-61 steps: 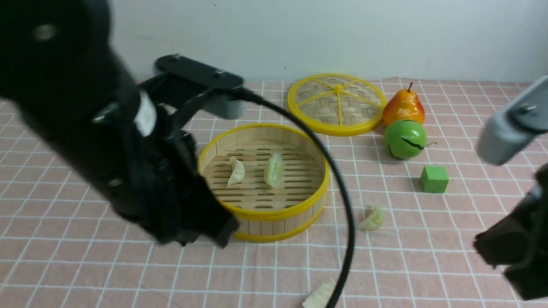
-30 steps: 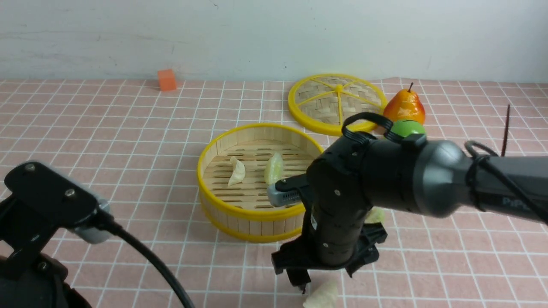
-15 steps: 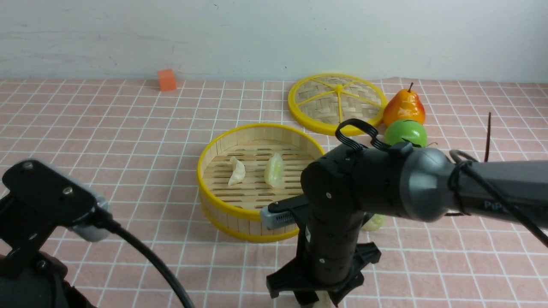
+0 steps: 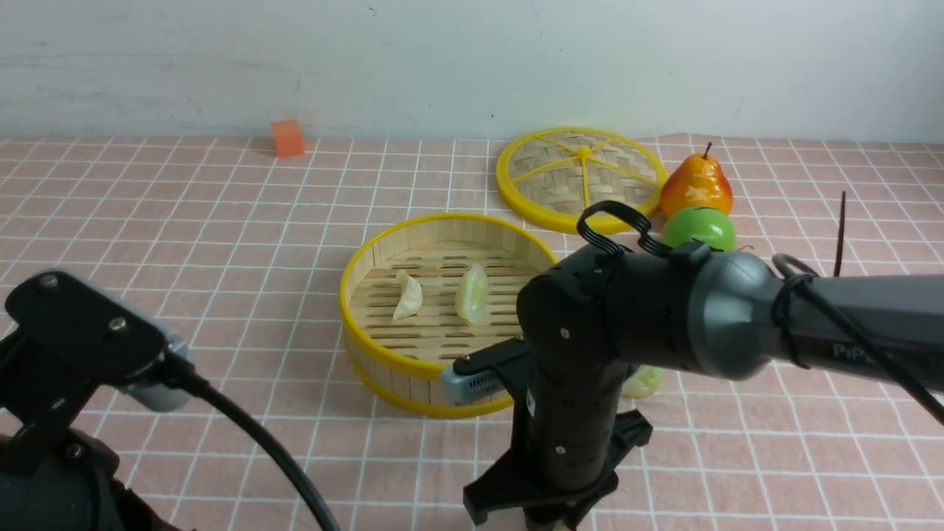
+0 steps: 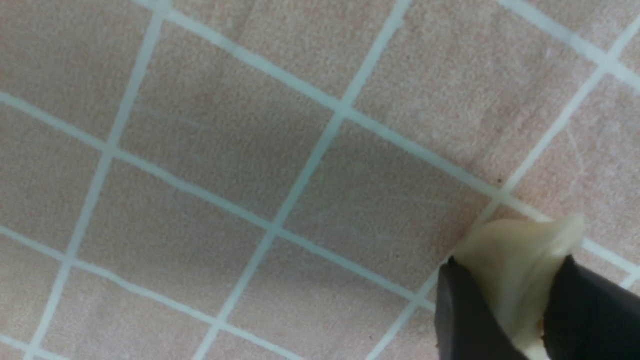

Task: Put the dumplings into the steamer on the table with the pink tablecloth.
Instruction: 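Reach for and grasp a dumpling lying on the table beside the steamer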

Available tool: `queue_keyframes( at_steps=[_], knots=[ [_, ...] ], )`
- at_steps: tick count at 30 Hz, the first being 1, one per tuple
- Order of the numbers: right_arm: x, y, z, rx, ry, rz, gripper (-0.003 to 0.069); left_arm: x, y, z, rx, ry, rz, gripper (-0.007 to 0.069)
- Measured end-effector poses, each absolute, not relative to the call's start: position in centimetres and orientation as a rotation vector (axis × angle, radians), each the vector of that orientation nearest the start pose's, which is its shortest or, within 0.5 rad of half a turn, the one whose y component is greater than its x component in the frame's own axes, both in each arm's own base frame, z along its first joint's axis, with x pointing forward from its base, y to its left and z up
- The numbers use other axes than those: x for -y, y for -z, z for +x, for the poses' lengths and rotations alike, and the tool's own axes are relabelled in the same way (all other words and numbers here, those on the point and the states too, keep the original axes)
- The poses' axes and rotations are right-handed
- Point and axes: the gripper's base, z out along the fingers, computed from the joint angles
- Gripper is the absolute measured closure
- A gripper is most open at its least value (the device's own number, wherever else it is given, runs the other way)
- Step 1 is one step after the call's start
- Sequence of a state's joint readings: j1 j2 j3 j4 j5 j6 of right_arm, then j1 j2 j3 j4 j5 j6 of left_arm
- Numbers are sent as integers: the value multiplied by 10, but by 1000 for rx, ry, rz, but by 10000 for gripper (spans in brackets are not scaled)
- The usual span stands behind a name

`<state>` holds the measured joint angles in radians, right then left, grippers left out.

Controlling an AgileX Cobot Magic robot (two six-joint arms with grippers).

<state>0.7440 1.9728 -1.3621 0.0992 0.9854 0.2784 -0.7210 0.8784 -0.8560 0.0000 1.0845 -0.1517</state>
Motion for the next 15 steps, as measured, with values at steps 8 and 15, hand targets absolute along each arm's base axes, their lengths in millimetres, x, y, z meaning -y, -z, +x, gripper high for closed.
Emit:
queue_keyframes(
  at_steps=[8,15],
  knots=[
    [-263,-171,274,-3056,-160,-655,440,96,-326,110,-2517,315,737,637],
    [-262,-165,276,-3057,-123,-674,125,96,-326,110,-2517,315,737,637]
  ],
)
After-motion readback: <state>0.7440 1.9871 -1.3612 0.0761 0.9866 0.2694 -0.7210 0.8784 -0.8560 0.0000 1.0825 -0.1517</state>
